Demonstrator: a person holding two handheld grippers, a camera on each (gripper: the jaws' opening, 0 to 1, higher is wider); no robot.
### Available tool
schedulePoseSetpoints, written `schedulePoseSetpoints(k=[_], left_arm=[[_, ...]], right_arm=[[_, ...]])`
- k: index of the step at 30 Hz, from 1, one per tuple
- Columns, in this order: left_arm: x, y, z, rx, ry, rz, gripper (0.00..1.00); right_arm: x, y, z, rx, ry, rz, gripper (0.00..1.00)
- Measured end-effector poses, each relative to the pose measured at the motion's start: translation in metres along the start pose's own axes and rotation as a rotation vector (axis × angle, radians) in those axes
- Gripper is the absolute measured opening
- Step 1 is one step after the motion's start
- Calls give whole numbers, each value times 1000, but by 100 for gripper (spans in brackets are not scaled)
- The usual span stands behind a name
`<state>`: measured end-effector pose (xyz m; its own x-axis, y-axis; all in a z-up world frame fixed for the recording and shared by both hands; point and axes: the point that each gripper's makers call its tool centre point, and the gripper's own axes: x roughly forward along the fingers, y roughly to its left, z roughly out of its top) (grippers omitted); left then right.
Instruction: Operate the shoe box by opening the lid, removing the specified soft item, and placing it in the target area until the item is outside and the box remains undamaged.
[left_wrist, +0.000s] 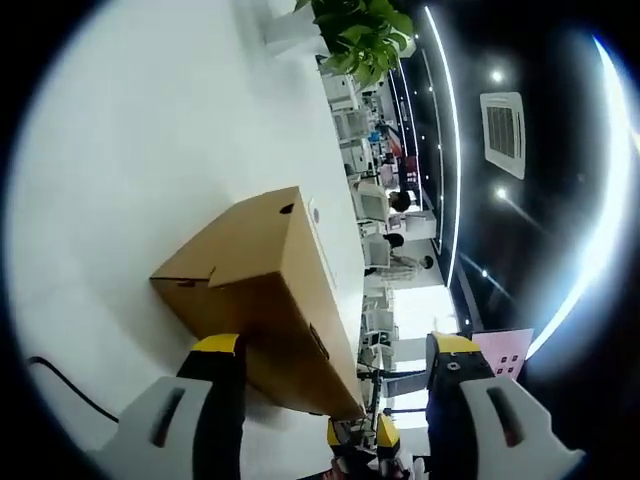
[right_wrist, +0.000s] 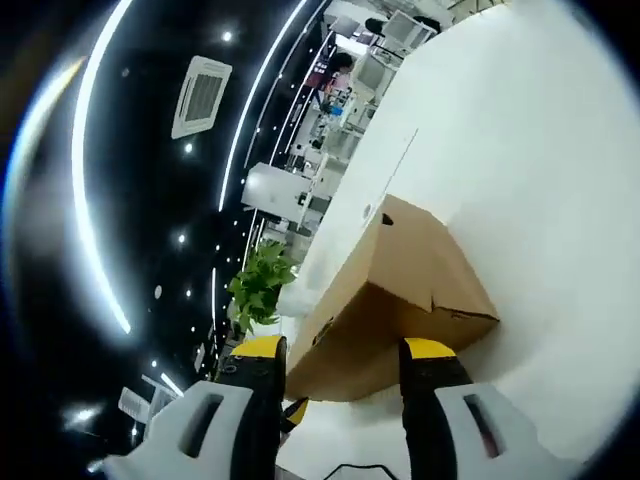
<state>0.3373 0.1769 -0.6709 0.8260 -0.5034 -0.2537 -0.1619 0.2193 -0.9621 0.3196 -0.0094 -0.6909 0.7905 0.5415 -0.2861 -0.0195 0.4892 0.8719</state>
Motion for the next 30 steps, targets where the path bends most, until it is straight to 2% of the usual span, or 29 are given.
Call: schedulePoseSetpoints(k=[5, 9, 11, 13, 14, 16, 18, 20, 22, 23, 25, 30], left_arm=[[0, -4, 0, 17, 9, -24, 72], [0, -7, 0, 29, 18, -27, 74], [0, -7, 0, 28, 23, -31, 74], [0, -7, 0, 23, 24, -34, 73], [0, -7, 0, 22, 23, -38, 73], [-1, -8, 0, 27, 27, -39, 72], [0, -8, 1, 25, 25, -41, 72], [0, -8, 1, 36, 28, -46, 72], [0, -9, 1, 49, 33, -46, 71], [0, -10, 1, 58, 37, -47, 71], [0, -12, 0, 68, 43, -52, 71], [1, -18, 1, 76, 53, -71, 70]], right_arm=[[-2, 8, 1, -77, 12, 14, 43], [-1, -1, 1, -173, 29, -36, 43], [0, -2, 1, -168, 29, -46, 43], [-1, -3, 2, -238, 33, -59, 43], [-1, -3, 0, -300, 51, -73, 44], [-3, -9, -4, -479, 111, -127, 45], [-6, -13, -6, -615, 141, -168, 46], [-7, -18, -1, -728, 139, -228, 49], [-9, -22, 5, -767, 126, -282, 50], [-7, -20, 6, -783, 120, -280, 50], [-7, -24, 11, -809, 111, -323, 50], [-2, -30, 14, -806, 109, -341, 52]])
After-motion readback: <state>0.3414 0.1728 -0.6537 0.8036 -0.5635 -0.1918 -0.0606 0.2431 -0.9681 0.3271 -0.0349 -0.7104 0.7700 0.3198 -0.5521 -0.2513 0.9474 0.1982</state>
